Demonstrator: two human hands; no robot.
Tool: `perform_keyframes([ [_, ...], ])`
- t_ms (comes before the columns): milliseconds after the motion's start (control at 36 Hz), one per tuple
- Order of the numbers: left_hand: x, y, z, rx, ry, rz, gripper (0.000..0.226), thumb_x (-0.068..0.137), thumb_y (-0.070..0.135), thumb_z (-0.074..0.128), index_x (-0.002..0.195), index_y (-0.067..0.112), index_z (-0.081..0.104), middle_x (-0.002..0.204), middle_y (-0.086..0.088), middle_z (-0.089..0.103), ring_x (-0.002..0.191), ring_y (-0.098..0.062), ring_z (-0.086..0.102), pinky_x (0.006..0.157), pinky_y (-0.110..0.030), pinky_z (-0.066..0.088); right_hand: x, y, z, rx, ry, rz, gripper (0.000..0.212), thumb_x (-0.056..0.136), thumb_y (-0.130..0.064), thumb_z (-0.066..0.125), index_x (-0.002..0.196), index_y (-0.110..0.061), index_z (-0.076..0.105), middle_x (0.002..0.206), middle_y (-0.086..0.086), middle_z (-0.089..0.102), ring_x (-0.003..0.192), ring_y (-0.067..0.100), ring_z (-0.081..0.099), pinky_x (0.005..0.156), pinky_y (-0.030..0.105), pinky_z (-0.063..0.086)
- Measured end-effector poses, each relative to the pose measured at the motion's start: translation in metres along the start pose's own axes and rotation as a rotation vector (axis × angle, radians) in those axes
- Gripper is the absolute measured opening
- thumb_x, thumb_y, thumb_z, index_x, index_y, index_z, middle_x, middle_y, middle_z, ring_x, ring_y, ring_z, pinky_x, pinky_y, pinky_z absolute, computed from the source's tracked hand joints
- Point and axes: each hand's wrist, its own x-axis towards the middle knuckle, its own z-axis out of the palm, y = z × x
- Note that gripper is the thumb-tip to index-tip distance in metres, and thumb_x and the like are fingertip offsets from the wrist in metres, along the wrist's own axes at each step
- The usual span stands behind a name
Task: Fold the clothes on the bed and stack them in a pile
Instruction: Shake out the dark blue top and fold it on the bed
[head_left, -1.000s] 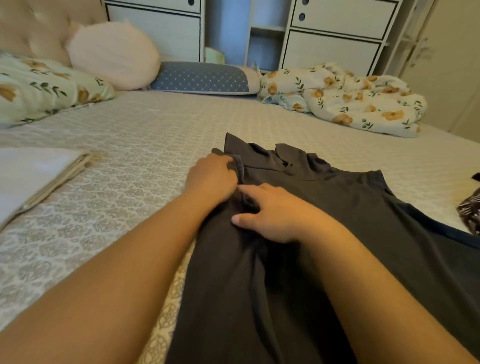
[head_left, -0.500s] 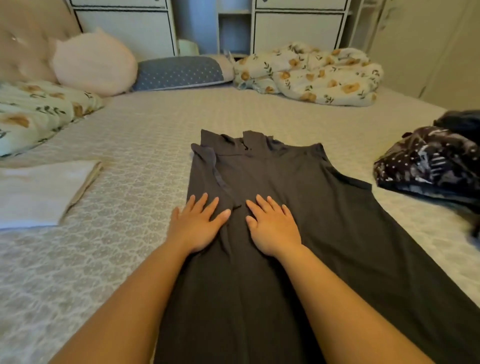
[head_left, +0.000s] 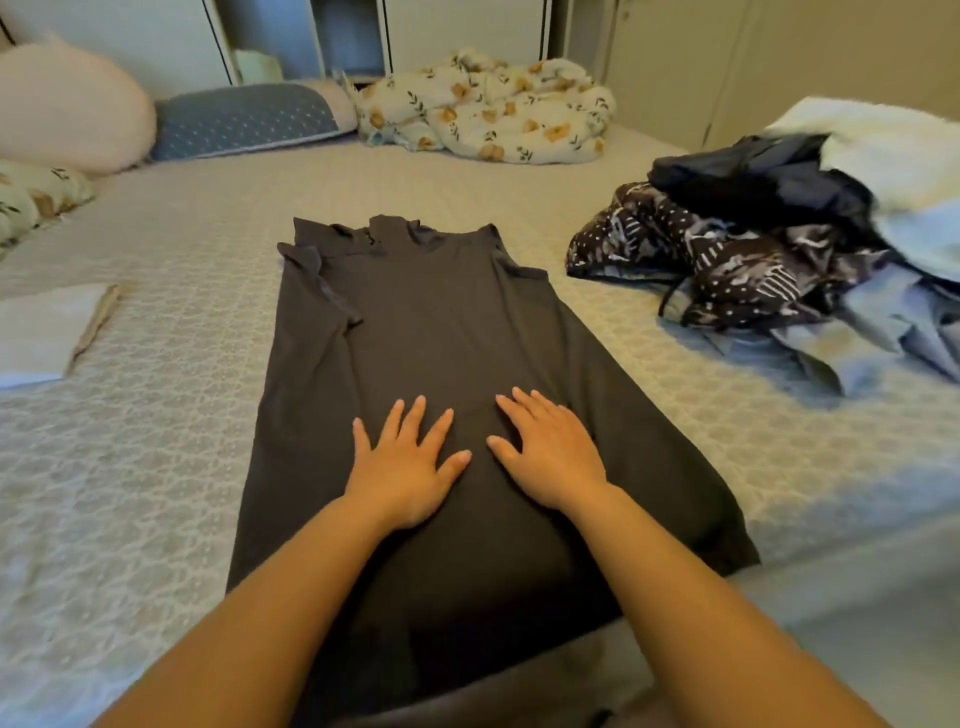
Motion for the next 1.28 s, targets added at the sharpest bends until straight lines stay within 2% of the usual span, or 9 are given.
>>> perform_keyframes([
  [417,-0.043,0.119,0.018,-0.037,0.006,0.332,0.058,0.095,0.063,0.011,0.149,0.045,-0.001,0.16,0.01,-0.008,0.146,-0.021,-0.015,0.112,-0.055,-0.012,-0.113,0.096,-0.048,0.101,0.269,0.717,0.053,0.091,-0.047,0.054,0.121,-0.003,0.056,0.129,0.015,0.045,0.118,0.033,0.042,0.094,0.042,0.04],
  [528,-0.048,0.124,0.019,-0.043,-0.004,0.356,0.059,0.093,0.066,0.012,0.148,0.048,0.0,0.16,0.012,-0.006,0.146,-0.02,-0.015,0.111,-0.056,-0.013,-0.115,0.11,-0.06,0.28,0.159,0.656,0.038,0.095,-0.038,0.053,0.088,-0.002,0.063,0.094,0.015,0.06,0.089,0.032,0.056,0.071,0.033,0.041],
  [667,-0.048,0.129,0.017,-0.159,-0.05,0.306,0.052,0.095,0.064,0.016,0.145,0.053,0.009,0.16,0.014,-0.001,0.146,-0.019,-0.013,0.11,-0.056,-0.014,-0.124,0.132,-0.065,0.277,0.118,0.656,0.045,0.094,-0.032,0.057,0.056,-0.012,0.042,0.061,0.005,0.044,0.061,0.023,0.045,0.052,0.03,0.031],
  [806,-0.057,0.136,0.019,-0.005,-0.028,0.456,0.052,0.096,0.062,0.02,0.144,0.055,0.001,0.159,0.017,-0.008,0.145,-0.019,-0.018,0.11,-0.059,-0.014,-0.121,0.125,-0.061,0.249,0.179,0.6,0.042,0.093,-0.034,0.055,0.06,-0.016,0.035,0.073,0.005,0.043,0.071,0.025,0.046,0.053,0.03,0.029],
  [917,-0.059,0.142,0.011,-0.234,-0.077,0.582,0.045,0.1,0.05,0.031,0.144,0.045,0.03,0.157,0.017,0.018,0.146,-0.007,0.002,0.115,-0.044,-0.005,-0.115,0.111,-0.065,0.412,0.159,0.541,0.023,0.089,-0.033,0.062,0.08,-0.013,0.056,0.079,0.006,0.057,0.072,0.022,0.052,0.058,0.032,0.035],
  [1056,-0.041,0.125,-0.019,-0.873,-0.012,0.257,0.034,0.1,0.036,0.041,0.126,0.027,0.061,0.125,0.004,0.063,0.12,-0.014,0.055,0.109,-0.031,0.035,-0.098,0.085,-0.086,0.47,0.116,0.334,0.023,0.083,-0.014,0.057,0.099,-0.003,0.069,0.093,0.015,0.067,0.083,0.028,0.06,0.07,0.036,0.048],
  [1139,-0.02,0.105,-0.033,-0.848,0.076,0.057,0.04,0.101,0.035,0.037,0.131,0.018,0.057,0.134,-0.006,0.057,0.124,-0.023,0.051,0.109,-0.035,0.034,-0.09,0.055,-0.092,0.48,0.059,0.064,0.029,0.083,-0.011,0.056,0.106,-0.019,0.071,0.097,0.004,0.07,0.092,0.021,0.062,0.08,0.035,0.048],
  [1222,-0.002,0.081,-0.04,-0.655,0.141,-0.059,0.044,0.101,0.041,0.036,0.136,0.02,0.051,0.14,-0.007,0.051,0.127,-0.028,0.046,0.102,-0.032,0.035,-0.08,0.03,-0.082,0.349,-0.31,-0.105,0.034,0.09,-0.027,0.061,0.124,-0.023,0.063,0.113,-0.004,0.066,0.101,0.011,0.061,0.085,0.026,0.046],
  [1278,0.009,0.067,-0.039,-0.469,0.156,-0.087,0.049,0.099,0.047,0.035,0.142,0.023,0.043,0.145,-0.008,0.043,0.13,-0.031,0.041,0.104,-0.04,0.036,-0.066,0.024,-0.075,0.289,-0.437,-0.105,0.03,0.09,-0.047,0.057,0.106,-0.026,0.07,0.089,-0.006,0.07,0.073,0.003,0.064,0.069,0.018,0.045],
])
